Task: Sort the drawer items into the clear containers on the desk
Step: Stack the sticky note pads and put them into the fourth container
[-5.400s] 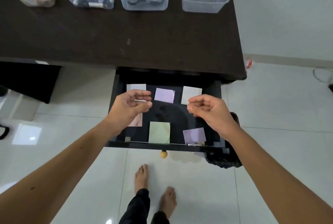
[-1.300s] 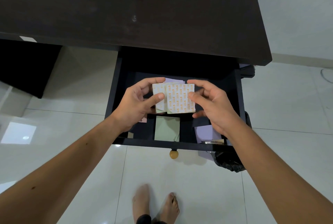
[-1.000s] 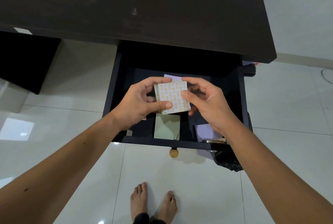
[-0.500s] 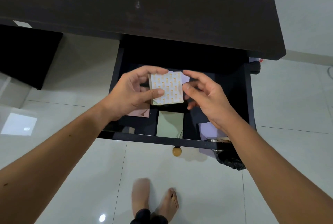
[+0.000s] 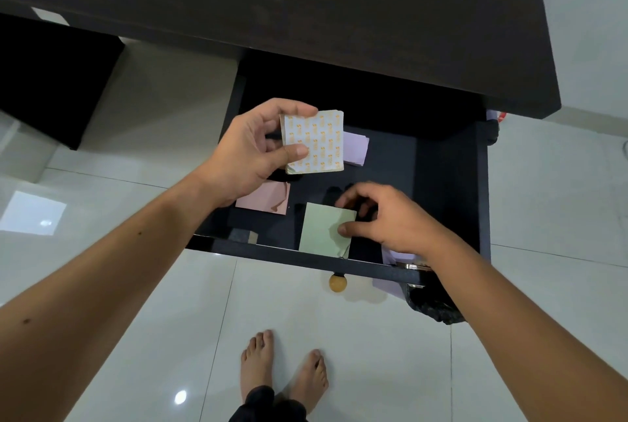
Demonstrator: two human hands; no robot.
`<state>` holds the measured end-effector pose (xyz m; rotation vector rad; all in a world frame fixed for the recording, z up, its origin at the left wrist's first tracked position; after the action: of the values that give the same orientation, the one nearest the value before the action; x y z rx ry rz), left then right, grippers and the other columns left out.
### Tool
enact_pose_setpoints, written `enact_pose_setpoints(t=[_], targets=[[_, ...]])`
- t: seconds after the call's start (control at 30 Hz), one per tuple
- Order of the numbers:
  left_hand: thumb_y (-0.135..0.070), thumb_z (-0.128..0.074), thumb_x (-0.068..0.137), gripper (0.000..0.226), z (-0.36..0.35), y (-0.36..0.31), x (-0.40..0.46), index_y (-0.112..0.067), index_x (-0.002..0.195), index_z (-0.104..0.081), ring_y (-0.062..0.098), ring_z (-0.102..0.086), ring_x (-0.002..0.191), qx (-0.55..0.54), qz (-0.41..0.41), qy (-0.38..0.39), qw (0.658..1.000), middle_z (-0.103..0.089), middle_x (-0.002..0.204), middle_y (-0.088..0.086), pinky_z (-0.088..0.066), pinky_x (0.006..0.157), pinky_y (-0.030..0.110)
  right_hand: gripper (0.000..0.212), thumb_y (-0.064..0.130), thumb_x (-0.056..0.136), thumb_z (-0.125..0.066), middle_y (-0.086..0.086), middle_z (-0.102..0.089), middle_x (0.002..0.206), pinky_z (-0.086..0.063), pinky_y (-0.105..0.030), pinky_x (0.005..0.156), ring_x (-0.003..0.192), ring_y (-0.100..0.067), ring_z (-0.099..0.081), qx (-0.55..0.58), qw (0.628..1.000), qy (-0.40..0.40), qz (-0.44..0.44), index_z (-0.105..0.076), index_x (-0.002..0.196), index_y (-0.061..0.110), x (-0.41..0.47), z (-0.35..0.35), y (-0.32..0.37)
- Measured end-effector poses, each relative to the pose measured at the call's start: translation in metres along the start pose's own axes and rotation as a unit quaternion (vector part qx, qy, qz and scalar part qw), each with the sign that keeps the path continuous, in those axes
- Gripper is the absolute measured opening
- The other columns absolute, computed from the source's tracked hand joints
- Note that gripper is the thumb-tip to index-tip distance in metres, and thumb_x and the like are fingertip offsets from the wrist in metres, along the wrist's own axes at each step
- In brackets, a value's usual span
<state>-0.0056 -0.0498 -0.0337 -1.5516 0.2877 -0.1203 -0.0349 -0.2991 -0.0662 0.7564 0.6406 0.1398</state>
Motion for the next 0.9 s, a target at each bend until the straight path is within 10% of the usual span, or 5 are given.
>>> enact_pose_setpoints(t=[0.17, 0.47, 0.9], targets=[[0.007, -0.071, 0.094, 0.048, -0.003, 0.003, 0.001, -0.023, 0.130, -0.064, 0.016, -0.075, 0.105, 0.003, 0.003, -0.011, 1.000, -0.070, 0.125, 0.004, -0.062, 0.089, 0.030, 0.028, 0.013, 0.085, -0.087, -0.001, -0.076, 0.100, -0.062, -0.043, 0.091, 0.095, -0.026, -0.073, 0.092, 0.996, 0.020, 0.012, -0.071, 0.101, 0.030, -0.004, 0.004, 0.000], [0.006, -0.073, 0.091, 0.051, -0.006, 0.001, -0.003, -0.023, 0.132, -0.066, 0.023, -0.076, 0.113, -0.035, 0.039, 0.028, 0.998, -0.069, 0.131, 0.010, -0.065, 0.087, 0.037, 0.024, 0.002, 0.091, -0.073, -0.006, -0.078, 0.107, -0.064, -0.034, 0.074, 0.096, -0.020, -0.077, 0.325, 0.939, -0.070, 0.084, -0.070, 0.113, 0.011, -0.020, 0.057, 0.018], [0.001, -0.076, 0.082, 0.076, -0.011, -0.007, -0.014, -0.034, 0.147, -0.057, 0.025, -0.078, 0.107, -0.098, 0.078, 0.076, 0.989, -0.070, 0.137, 0.002, -0.066, 0.074, 0.032, 0.025, 0.008, 0.092, -0.079, -0.007, -0.075, 0.104, -0.063, -0.032, 0.084, 0.094, -0.025, -0.075, 0.240, 0.954, -0.134, 0.121, -0.076, 0.116, 0.015, 0.007, 0.058, 0.042]])
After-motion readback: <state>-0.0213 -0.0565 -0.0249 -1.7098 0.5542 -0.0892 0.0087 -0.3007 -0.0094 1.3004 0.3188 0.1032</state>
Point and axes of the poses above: each hand's wrist, its own x-axis towards the middle knuckle, its own z-axis out of the back of the hand, y = z × x, the point moved 2 cm from there along x, towards the middle knuckle
